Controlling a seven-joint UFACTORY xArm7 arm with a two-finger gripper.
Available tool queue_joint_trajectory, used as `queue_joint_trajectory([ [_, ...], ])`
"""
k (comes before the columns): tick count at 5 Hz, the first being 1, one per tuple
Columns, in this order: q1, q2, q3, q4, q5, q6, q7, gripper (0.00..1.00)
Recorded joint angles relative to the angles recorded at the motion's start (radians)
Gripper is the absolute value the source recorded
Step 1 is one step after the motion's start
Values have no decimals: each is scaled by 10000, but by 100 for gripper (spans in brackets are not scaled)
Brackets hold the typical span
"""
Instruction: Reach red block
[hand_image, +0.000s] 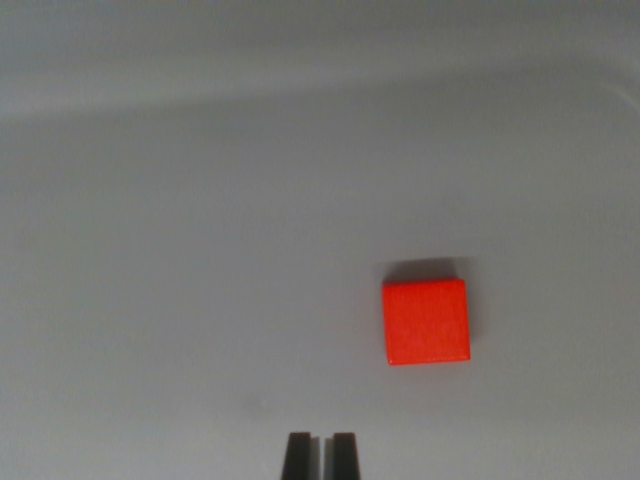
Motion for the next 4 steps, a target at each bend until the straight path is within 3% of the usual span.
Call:
queue_joint_trajectory([
  [1, -68, 237, -11, -234, 7, -471, -70, 0],
  [2, -68, 237, -11, -234, 7, -471, -70, 0],
  [3, -136, 475, -23, -470, 15, -946, -140, 0],
  [4, -136, 475, -23, -470, 15, -946, -140, 0],
])
